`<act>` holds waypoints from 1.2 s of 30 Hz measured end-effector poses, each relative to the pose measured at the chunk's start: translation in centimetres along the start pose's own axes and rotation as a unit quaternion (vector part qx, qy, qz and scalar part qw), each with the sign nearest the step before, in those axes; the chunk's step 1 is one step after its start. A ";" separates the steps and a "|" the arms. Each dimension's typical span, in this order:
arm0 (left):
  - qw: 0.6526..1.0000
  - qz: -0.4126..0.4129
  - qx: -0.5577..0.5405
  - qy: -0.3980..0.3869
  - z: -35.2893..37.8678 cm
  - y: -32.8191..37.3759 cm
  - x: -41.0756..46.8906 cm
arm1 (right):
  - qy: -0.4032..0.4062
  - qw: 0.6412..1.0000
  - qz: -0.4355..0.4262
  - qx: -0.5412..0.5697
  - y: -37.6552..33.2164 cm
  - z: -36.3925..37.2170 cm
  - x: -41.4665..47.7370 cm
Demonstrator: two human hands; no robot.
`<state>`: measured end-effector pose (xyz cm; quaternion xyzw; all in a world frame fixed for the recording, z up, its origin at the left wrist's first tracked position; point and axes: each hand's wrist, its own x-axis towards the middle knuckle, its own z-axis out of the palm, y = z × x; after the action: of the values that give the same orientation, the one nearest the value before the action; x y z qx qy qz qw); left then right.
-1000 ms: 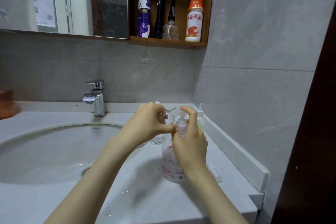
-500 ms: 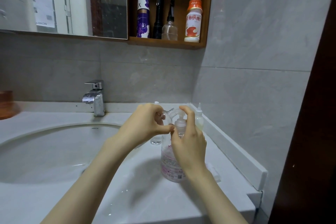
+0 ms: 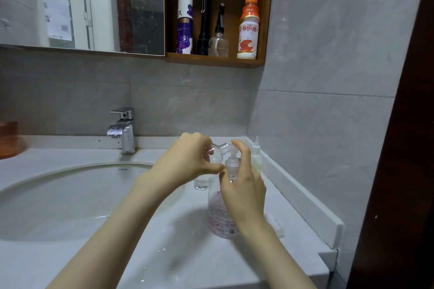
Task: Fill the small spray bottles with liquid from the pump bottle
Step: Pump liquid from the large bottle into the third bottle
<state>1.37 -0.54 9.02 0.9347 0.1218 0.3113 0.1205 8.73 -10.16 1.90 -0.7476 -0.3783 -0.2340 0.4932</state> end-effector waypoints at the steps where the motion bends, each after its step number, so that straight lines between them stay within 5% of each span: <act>1: 1.000 -0.003 0.008 -0.003 0.0 0.1 0.2 | -0.003 1.000 0.005 0.000 -0.1 -0.1 0.0; 17: 1.000 -0.014 0.006 -0.014 0.1 0.3 -0.1 | 0.060 0.998 -0.019 0.023 0.3 0.0 0.6; 36: 0.999 -0.013 0.020 -0.023 -0.6 0.4 0.3 | -0.017 0.998 0.017 0.064 1.1 -0.5 0.6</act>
<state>1.29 -0.75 9.79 0.9421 0.1373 0.2858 0.1090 9.95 -10.63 1.87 -0.7247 -0.3884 -0.1883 0.5371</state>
